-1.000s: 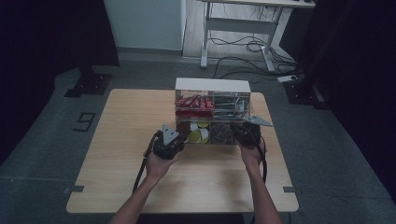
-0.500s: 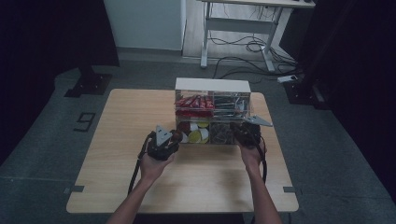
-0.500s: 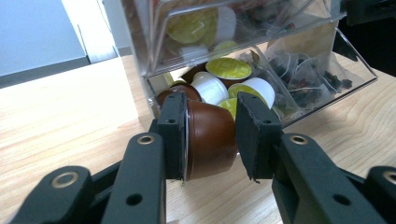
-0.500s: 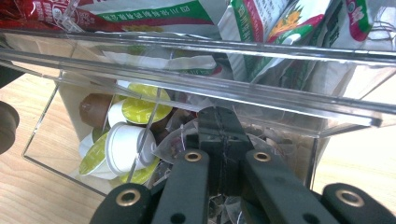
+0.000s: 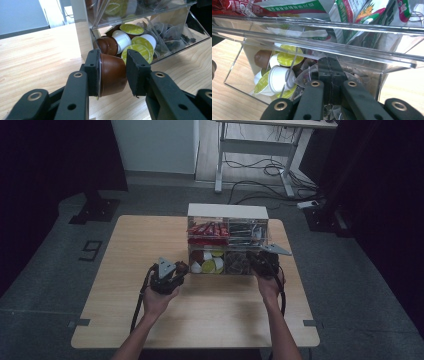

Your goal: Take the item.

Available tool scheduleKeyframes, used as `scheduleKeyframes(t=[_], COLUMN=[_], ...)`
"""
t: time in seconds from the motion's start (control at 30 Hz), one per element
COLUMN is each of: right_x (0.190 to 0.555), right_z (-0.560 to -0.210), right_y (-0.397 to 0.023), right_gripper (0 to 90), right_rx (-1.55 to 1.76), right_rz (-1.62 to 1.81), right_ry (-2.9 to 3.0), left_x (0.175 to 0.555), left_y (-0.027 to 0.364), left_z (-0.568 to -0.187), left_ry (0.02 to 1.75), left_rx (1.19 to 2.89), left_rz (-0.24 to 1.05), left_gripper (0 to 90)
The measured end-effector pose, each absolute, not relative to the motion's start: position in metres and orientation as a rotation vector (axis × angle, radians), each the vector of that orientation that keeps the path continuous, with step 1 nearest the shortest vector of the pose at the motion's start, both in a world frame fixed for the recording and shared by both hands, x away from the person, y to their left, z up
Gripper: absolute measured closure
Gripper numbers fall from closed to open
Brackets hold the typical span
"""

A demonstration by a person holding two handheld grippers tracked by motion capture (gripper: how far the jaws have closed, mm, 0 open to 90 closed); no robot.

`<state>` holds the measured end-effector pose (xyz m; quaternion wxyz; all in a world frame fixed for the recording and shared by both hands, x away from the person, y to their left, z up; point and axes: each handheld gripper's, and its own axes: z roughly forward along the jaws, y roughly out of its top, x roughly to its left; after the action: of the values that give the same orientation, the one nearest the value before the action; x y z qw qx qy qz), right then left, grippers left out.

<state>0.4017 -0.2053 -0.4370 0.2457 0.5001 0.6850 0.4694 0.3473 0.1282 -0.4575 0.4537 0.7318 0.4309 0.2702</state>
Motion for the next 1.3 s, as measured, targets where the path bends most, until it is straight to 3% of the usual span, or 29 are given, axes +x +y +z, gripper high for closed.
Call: scheduleKeyframes(t=[1.3], right_x=[0.402], right_z=[-0.437], right_y=[-0.205], right_gripper=[89.2], right_rx=[1.368], right_rz=[1.274], right_ry=[1.871], left_x=[0.330], left_y=[0.203], left_z=[-0.480], left_ry=[1.227], left_rx=[1.786], left_rz=[0.661], left_gripper=[65.1])
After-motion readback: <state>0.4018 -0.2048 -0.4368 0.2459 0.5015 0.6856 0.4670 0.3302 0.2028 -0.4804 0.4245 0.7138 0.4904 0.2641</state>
